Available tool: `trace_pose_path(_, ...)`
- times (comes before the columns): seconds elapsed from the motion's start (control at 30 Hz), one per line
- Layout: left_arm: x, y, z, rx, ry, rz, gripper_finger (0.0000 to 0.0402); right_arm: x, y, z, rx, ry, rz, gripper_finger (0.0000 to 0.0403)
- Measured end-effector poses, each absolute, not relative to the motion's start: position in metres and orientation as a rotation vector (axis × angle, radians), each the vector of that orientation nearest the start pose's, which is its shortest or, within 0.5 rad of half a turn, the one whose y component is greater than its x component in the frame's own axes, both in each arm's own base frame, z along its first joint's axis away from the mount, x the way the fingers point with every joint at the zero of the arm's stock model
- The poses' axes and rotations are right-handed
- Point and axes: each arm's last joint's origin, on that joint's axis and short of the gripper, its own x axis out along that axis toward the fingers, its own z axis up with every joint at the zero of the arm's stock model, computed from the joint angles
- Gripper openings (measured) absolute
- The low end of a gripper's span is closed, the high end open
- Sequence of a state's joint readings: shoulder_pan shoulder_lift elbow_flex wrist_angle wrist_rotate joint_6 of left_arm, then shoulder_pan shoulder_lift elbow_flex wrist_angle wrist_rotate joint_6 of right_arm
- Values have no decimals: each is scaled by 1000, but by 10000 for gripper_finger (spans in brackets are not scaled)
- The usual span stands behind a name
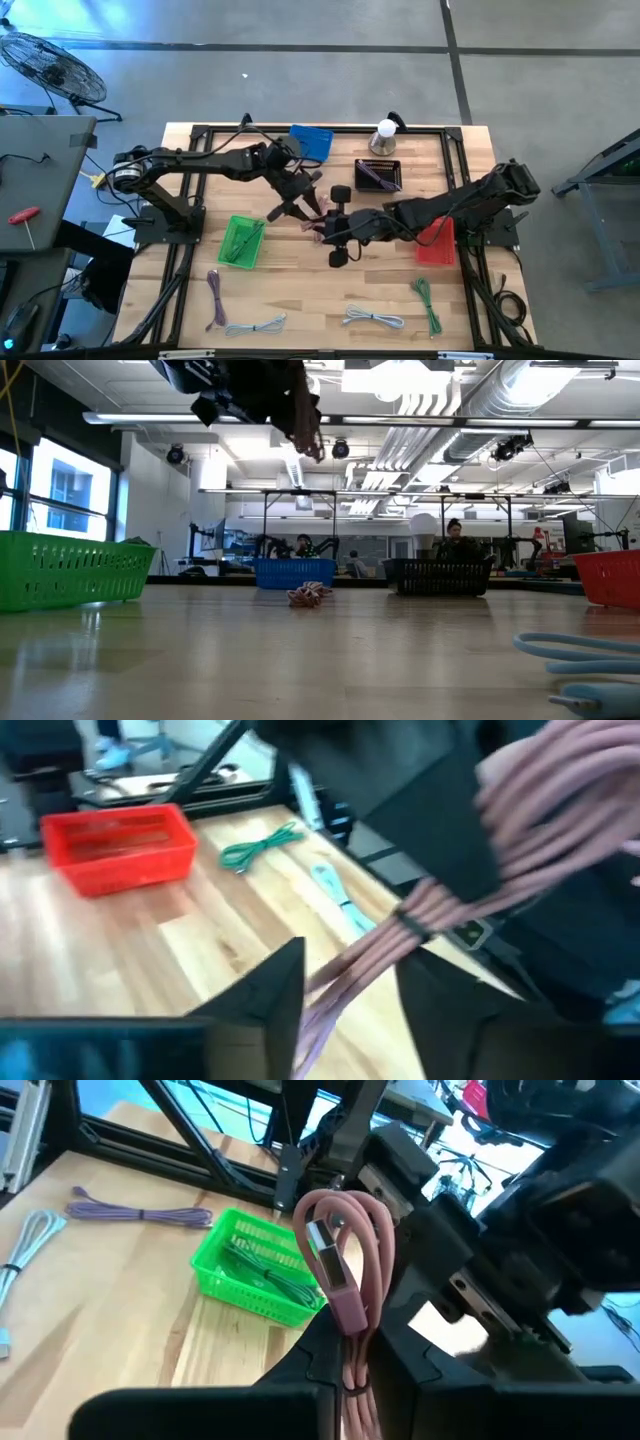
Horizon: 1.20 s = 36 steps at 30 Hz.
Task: Pick & Place USB Port
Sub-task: Put the top pink charger cable into the red bin
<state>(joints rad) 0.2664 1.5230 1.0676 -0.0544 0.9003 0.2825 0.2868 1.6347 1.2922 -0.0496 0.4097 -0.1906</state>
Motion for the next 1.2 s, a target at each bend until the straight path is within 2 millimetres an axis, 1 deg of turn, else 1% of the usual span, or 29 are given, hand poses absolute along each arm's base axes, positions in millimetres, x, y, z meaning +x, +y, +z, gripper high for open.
trace_pose_path(0.1,325,61,271,1,352,-634,191,359,99,306,-330,394,-115,21)
trace_pose_path(0.17,325,61,271,6,356,-619,205,350,106,309,-345,418,-136,21)
trace_pose_path(0.27,326,59,271,6,362,-616,215,334,117,314,-330,451,-171,20)
trace_pose_path(0.4,326,59,270,3,377,-593,215,304,136,320,-300,493,-226,20)
trace_pose_path(0.53,326,59,270,-44,394,-575,215,270,151,326,-200,533,-260,20)
trace_pose_path(0.63,326,59,270,-68,400,-570,215,243,158,328,-127,550,-318,20)
trace_pose_path(0.77,326,60,269,-99,419,-528,215,213,160,329,3,552,-403,20)
trace_pose_path(0.9,328,59,269,-108,442,-449,215,192,159,326,96,572,-482,20)
trace_pose_path(1.03,330,52,268,-99,461,-382,215,176,152,320,189,660,-570,20)
trace_pose_path(1.2,332,38,270,-67,464,-360,215,161,145,315,301,797,-684,20)
